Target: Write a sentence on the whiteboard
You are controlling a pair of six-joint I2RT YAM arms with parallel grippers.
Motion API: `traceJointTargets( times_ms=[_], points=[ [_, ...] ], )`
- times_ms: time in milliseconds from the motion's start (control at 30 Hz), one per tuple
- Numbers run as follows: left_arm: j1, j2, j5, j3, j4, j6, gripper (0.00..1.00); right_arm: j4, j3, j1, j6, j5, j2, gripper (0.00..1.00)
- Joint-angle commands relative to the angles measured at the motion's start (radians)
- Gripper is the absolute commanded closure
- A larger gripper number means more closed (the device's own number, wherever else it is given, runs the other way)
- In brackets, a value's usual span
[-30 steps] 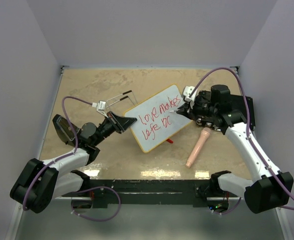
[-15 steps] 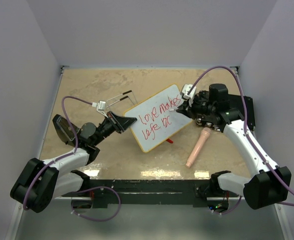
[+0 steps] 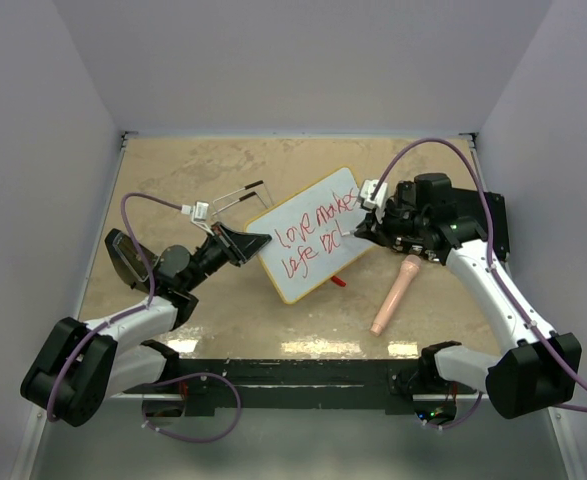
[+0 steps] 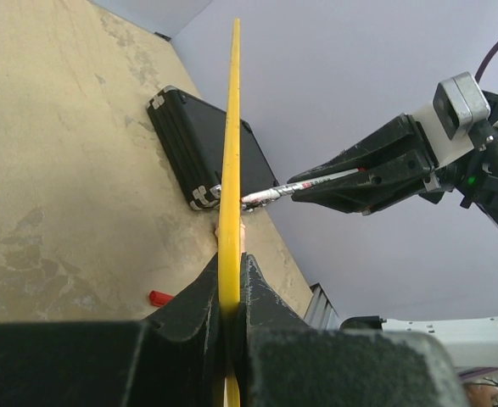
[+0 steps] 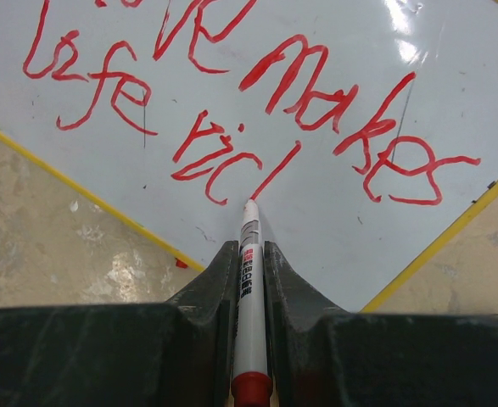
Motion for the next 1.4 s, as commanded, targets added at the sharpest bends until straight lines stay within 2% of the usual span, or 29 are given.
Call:
traceJointTargets(
  times_ms=[0, 333, 733, 933, 1367],
  points=[
    [0.010, -0.043, 0.001, 0.009, 0.157, -0.024, 1.00, -0.074, -0.016, 0.006, -0.067, -0.009, -0.005, 1.00],
    [0.009, -0.031, 0.012, 0.010, 0.174, -0.037, 1.00, 0.029, 0.037, 0.005, 0.020, -0.021, 0.004, 1.00],
    [0.010, -0.021, 0.021, 0.005, 0.187, -0.040, 1.00, 0.135, 0.025, 0.006, 0.108, 0.050, 0.005, 1.00],
    [0.009, -0.032, 0.019, 0.001, 0.183, -0.037, 1.00, 0.129, 0.014, 0.005, 0.106, 0.059, -0.001, 1.00],
    [0.019, -0.041, 0.019, -0.001, 0.171, -0.031, 1.00, -0.048, 0.002, 0.005, -0.021, 0.044, -0.016, 1.00]
  ],
)
